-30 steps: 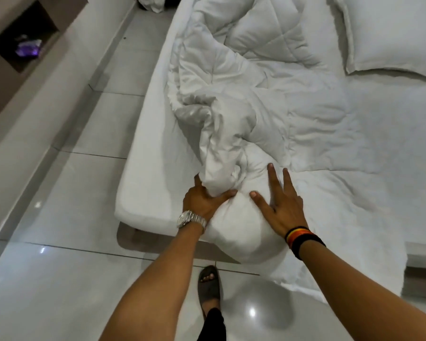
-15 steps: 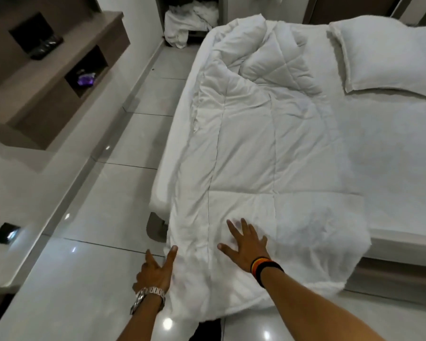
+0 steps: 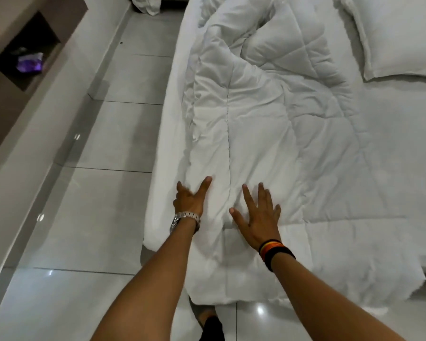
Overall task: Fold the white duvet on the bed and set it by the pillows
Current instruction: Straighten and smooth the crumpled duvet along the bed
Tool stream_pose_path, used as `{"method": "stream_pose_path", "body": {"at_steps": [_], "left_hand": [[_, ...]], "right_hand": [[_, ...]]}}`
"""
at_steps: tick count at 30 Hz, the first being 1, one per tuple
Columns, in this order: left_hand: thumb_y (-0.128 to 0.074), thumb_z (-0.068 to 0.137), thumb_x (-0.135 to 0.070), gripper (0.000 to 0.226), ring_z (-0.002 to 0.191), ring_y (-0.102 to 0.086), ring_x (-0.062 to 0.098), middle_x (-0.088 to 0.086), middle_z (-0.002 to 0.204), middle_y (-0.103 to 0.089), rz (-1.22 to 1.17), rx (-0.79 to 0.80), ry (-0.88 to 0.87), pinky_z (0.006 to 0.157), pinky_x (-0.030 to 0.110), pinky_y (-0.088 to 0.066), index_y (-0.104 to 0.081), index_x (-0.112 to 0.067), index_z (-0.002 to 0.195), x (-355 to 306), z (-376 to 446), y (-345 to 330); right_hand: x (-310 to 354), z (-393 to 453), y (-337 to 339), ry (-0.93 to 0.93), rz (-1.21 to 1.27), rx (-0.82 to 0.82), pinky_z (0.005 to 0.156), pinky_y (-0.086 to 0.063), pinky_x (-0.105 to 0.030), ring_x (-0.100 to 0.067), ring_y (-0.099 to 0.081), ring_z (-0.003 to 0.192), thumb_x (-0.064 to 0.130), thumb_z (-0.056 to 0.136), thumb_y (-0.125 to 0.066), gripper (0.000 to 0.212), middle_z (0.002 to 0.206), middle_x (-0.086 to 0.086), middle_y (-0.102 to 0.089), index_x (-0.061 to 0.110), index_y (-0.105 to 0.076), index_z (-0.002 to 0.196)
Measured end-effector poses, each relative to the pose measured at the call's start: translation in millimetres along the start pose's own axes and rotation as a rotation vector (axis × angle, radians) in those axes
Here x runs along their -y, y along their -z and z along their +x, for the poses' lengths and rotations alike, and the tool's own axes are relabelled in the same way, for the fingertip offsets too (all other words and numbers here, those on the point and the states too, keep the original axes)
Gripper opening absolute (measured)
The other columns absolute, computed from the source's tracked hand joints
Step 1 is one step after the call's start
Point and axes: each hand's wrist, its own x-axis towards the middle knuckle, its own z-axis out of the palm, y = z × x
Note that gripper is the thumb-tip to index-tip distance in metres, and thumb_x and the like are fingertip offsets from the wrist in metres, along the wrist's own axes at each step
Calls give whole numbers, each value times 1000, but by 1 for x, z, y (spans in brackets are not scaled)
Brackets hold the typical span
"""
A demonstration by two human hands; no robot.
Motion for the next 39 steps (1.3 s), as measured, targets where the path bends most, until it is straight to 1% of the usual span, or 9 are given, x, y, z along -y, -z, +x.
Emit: {"method": "stream_pose_path", "body": {"at_steps": [5,8,10,12,14,18,28,34,39], "left_hand": [[-89,55,-75,130,137,-54,30,5,151,-53,-113,74,69,109,38,-45,-33,-18,157,-41,32,-17],[-102,51,-53,111,126,-62,17,-6,137,-63,-243,-92,-132,104,21,-50,-52,-24,145,-40,29,8],[-103,55,-40,100,106,-65,10,-10,119,-64,-197,-189,-259,82,4,-46,-52,-26,139,-28,26,32],[-101,58,-43,112,108,-67,26,5,125,-67,-113,-178,-183,80,19,-50,-40,-27,150,-11,20,61],[-100,58,-50,137,127,-61,37,19,147,-57,-83,-94,-60,98,37,-52,-16,-26,163,-5,30,84],[-76,29,-96,174,143,-50,36,16,161,-44,23,20,-78,116,54,-42,8,-28,165,-23,60,116],[-84,61,-77,147,154,-34,31,10,171,-27,81,152,-304,124,47,-31,2,-25,167,-180,239,85],[-83,40,-88,168,158,-25,32,12,173,-19,124,298,-206,126,54,-26,10,-27,166,-246,331,16],[-94,47,-72,170,152,-35,40,19,168,-29,151,369,-66,123,55,-31,16,-17,165,-267,341,-16]], "right_hand": [[20,25,-9,-123,87,-44,122,12,-64,-23,19,159,82,94,-29,80,173,1,20,55,8,160],[44,26,-14,-122,159,-140,122,16,-59,-18,23,158,83,94,-28,80,172,5,24,57,11,159],[57,22,-24,-120,90,-124,122,16,-59,-19,26,157,84,94,-25,79,171,7,28,57,14,158],[65,11,-37,-131,-18,45,122,13,-63,-22,26,157,84,95,-20,78,167,8,34,56,16,158],[73,12,-42,-164,-45,168,121,10,-66,-25,22,158,83,95,-21,79,165,6,34,54,13,160],[113,26,-20,-209,92,37,122,10,-65,-23,18,159,80,96,-27,78,173,3,20,52,3,162],[173,200,-6,-317,102,-300,123,8,-64,-25,18,160,75,101,-27,75,174,-2,17,47,1,164],[188,275,-67,-553,-28,-211,116,21,-68,-25,30,156,84,93,-12,81,170,-1,30,49,17,160],[203,280,-91,-624,-85,-209,119,13,-70,-27,18,159,79,98,-10,77,173,-7,17,44,6,164]]}}
